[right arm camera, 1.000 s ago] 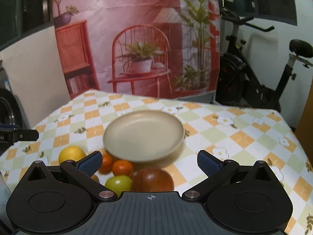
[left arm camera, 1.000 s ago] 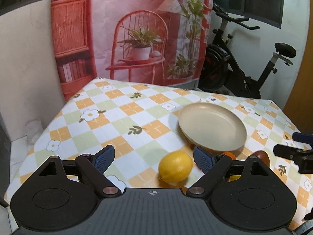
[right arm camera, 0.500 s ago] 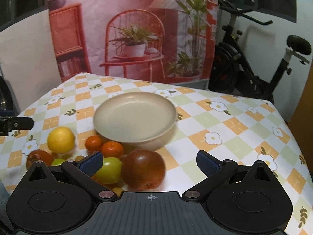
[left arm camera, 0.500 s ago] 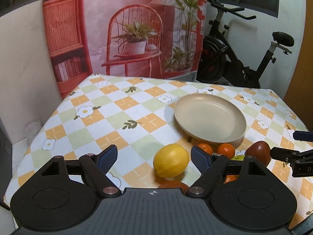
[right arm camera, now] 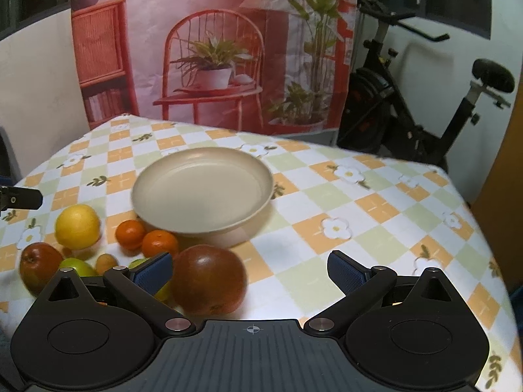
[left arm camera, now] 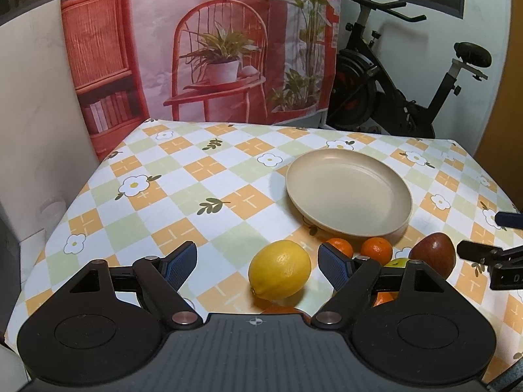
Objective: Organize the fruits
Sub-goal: 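Move the left gripper down toward the large red apple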
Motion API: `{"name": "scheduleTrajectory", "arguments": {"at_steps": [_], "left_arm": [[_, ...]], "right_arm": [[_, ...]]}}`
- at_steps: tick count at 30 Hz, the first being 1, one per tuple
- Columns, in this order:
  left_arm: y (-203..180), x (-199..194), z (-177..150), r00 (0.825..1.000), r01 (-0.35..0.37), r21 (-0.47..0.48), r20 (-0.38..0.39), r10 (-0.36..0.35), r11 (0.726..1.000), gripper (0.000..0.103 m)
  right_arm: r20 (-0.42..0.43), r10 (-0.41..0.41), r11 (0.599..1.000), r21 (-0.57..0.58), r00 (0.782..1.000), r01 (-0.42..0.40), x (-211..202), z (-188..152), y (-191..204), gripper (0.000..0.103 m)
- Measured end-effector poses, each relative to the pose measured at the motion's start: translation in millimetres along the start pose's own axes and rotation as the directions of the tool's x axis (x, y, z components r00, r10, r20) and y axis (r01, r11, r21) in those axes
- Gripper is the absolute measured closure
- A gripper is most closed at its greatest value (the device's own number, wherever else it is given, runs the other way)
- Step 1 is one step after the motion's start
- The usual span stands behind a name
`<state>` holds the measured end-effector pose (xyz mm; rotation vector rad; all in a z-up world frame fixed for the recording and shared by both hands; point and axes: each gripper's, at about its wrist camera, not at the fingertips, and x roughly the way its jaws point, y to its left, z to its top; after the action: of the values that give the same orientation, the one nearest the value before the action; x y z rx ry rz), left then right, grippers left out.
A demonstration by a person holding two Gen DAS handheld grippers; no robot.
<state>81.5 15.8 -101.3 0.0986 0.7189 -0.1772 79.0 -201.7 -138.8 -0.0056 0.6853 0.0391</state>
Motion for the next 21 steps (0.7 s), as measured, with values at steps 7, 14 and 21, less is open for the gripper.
{"name": "scheduleTrajectory", "arguments": {"at_steps": [7,14,21], "left_arm": [[-5,8,4,0.999,0.043,-0.001,-0.009,-0.043,0.999,0.027],[-19,21,12,0.993,0.115,-0.003,-0.002,-0.115,0.993,0.028],[-39,38,23,0.983,0.181,0.024,-0.025,-0.180,0.983,0.030]], "right_arm": [[-0.009,0.087,0.995,-0.055,0.996,-0.088,7,6,-15,0.005],[-0.081,0.135,0.986,-0.088,0.988,-0.142,19,5,-19,0.007],[-0.138,0.145,0.987,-0.042,0.980,-0.152,32,7,-18,0.011]]}}
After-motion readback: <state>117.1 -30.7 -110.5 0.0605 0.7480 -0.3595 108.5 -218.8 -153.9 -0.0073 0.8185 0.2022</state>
